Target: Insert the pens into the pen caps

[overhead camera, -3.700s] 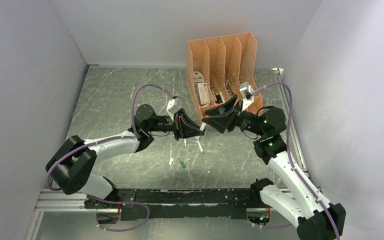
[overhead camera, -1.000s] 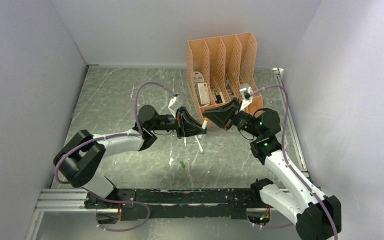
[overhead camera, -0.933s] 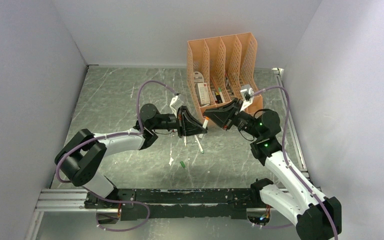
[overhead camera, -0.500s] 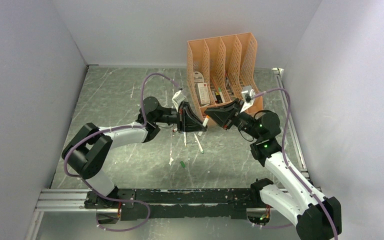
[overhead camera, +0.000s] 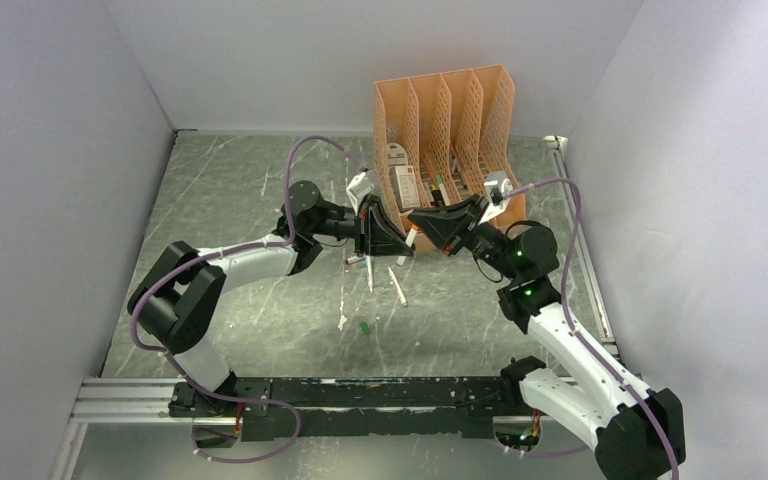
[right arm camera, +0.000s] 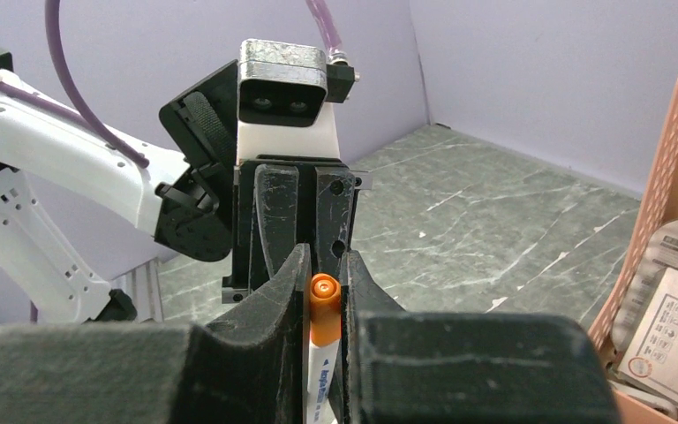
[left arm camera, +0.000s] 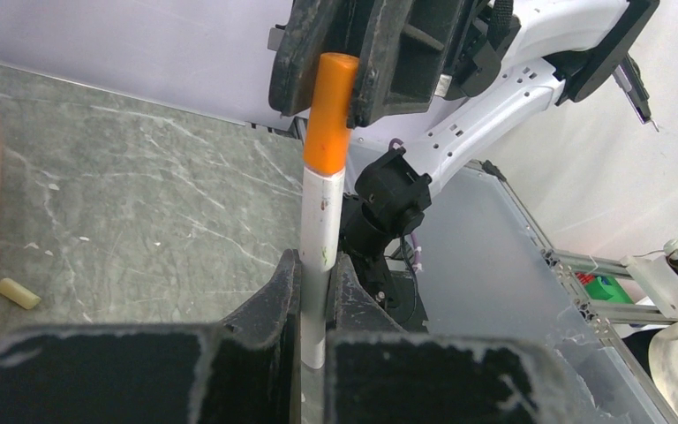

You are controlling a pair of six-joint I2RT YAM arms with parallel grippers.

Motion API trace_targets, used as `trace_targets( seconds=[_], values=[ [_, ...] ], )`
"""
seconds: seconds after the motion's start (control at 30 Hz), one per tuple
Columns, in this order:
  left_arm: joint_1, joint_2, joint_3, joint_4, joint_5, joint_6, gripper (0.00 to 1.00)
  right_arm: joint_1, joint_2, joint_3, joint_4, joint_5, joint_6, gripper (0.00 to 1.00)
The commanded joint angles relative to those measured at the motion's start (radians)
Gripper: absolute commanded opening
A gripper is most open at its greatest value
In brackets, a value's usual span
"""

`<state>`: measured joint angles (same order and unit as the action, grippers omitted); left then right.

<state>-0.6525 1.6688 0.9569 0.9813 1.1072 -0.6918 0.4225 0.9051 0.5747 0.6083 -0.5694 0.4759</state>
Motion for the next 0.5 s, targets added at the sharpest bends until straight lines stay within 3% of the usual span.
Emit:
trace_targets(
  seconds=[0.0, 0.47],
  values=[
    [0.051, -0.047, 0.153, 0.178, -0.21, -0.018, 0.07, 0.104, 0.049, -0.07, -0.358, -0.21, -0.035, 0.0],
    [0.067, -0.019, 0.295, 0.116, -0.177, 0.011, 0.07, 0.174, 0.102, -0.128, -0.353, -0.171, -0.025, 0.0]
  ],
)
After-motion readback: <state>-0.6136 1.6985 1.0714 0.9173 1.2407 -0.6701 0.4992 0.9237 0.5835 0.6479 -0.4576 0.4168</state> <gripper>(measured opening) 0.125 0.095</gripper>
